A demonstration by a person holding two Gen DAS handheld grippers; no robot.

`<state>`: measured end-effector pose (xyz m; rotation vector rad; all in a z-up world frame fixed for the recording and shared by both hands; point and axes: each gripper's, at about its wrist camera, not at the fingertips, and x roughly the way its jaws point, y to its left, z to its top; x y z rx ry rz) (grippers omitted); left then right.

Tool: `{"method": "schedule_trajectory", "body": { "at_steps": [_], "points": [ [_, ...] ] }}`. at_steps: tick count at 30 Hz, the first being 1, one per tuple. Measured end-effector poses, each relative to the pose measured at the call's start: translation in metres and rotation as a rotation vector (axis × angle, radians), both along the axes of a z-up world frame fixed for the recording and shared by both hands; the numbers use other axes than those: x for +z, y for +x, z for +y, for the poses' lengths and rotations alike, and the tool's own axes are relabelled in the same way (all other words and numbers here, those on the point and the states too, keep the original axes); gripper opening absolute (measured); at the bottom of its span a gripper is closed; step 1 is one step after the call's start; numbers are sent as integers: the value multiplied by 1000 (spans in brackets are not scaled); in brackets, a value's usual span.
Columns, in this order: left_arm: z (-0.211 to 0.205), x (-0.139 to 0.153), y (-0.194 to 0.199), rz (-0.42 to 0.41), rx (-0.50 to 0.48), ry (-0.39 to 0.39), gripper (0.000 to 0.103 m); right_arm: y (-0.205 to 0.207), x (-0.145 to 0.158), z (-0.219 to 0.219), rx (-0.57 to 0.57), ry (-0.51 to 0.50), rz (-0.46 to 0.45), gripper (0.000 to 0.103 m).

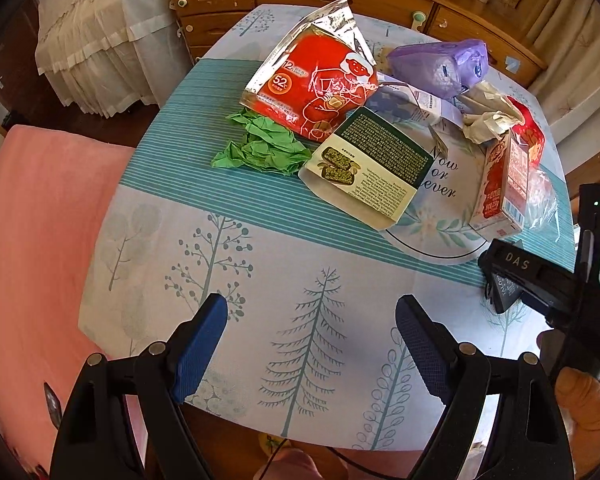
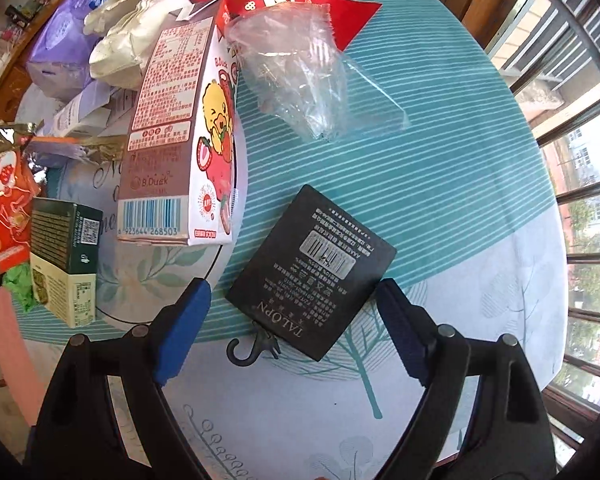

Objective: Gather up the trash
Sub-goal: 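Grasp the black TALON tag card with the right tool while the left tool grasps the pink milk carton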

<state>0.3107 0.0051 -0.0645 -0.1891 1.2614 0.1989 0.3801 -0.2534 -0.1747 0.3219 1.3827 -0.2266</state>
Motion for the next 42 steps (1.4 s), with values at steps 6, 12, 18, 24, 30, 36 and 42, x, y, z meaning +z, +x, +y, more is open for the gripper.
{"method": "schedule_trajectory", "body": {
  "at_steps": [6,12,18,24,30,36,42],
  "points": [
    [11,-2,3,-29,33,10,88,-4,2,24,106,-99,-38,66],
    [40,3,17,-49,108,-31,88,-15,6,16,183,-20,-49,61],
    [46,17,40,-88,111,-37,88,-27,13,-5,210,77,-70,60],
    [2,24,68,-93,2,-77,88,-23,35,-43,219,125,-151,60],
    [-83,18,108,-65,-199,-74,87,-20,58,-65,220,120,-229,60],
    [-152,-10,149,20,-325,-66,74,-34,61,-92,212,145,-232,60],
    [-184,-46,173,97,-356,-24,56,-47,44,-101,210,175,-192,60]
  ]
}}
